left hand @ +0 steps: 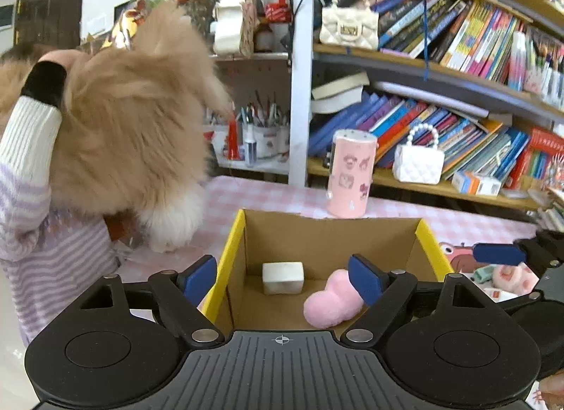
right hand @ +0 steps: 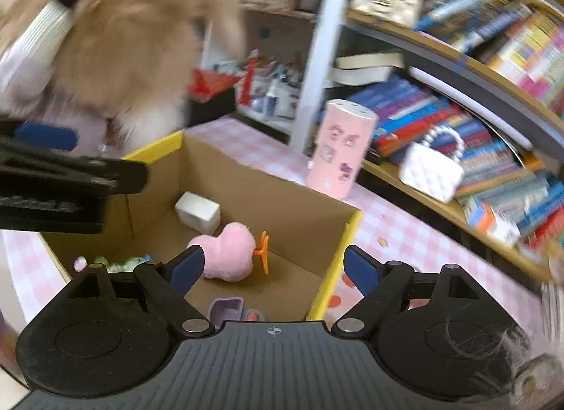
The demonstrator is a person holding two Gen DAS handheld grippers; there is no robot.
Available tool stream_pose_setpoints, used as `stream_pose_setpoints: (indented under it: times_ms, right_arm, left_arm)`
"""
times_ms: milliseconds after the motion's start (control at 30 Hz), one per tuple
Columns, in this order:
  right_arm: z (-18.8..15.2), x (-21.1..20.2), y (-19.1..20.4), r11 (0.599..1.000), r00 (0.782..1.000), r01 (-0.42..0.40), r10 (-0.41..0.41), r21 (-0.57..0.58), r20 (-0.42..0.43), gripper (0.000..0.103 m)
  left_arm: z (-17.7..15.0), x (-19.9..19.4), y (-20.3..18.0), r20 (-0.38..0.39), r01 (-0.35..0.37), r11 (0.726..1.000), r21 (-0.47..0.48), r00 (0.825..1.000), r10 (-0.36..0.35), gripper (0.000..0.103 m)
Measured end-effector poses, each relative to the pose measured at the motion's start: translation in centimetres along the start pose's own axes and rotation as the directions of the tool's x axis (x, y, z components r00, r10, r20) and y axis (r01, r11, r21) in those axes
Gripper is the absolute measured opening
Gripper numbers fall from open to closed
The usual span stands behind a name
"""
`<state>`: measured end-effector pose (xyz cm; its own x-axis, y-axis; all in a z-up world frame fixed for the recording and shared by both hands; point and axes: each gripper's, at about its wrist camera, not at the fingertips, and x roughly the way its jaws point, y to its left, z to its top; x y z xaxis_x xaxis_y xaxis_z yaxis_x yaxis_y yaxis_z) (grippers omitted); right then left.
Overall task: Organize objects
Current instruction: 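Withdraw both tools from the yellow box, then move both tools toward the remaining pile beside the pink spotted plush pig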
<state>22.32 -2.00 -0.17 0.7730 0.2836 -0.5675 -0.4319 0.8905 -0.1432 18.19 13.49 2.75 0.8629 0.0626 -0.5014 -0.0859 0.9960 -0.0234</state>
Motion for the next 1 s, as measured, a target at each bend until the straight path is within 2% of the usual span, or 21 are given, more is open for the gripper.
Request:
stream_pose_setpoints:
  times_ms: [267, 467, 833, 1000]
  right_arm:
    - [-1.6, -4.5, -0.2, 0.989, 0.996, 0.087, -0.091, 0.121, 0.027, 0.085]
    - [-4.0, -7.9, 1.1, 0.972, 0.989, 0.140, -0.148, 0.189, 0.028, 0.085]
    - [-9.7, -10.6, 5.0, 0.944, 0.983, 0.169, -0.140, 0.282, -0.117, 0.085]
    - [-11.9, -11.6, 6.6, 0.940, 0.977, 0.182, -0.139, 0.288, -0.164, 0.085]
  left_arm:
    - [-2.0, -3.4, 0.4, -0.002, 0.018, 1.000, -0.006, 1.000, -0.018, 0.085]
    - [-4.7, -5.9, 0.9, -0.042, 0.011, 1.000, -0.002, 0.999, -0.012, 0.085]
    - [-10.4, -9.7, 1.9, -0.135, -0.018, 1.000, 0.000, 0.991, 0.018, 0.085]
    - [-12.3, -10.7, 2.2, -0.175, -0.035, 0.999, 0.005, 0.984, 0.035, 0.085]
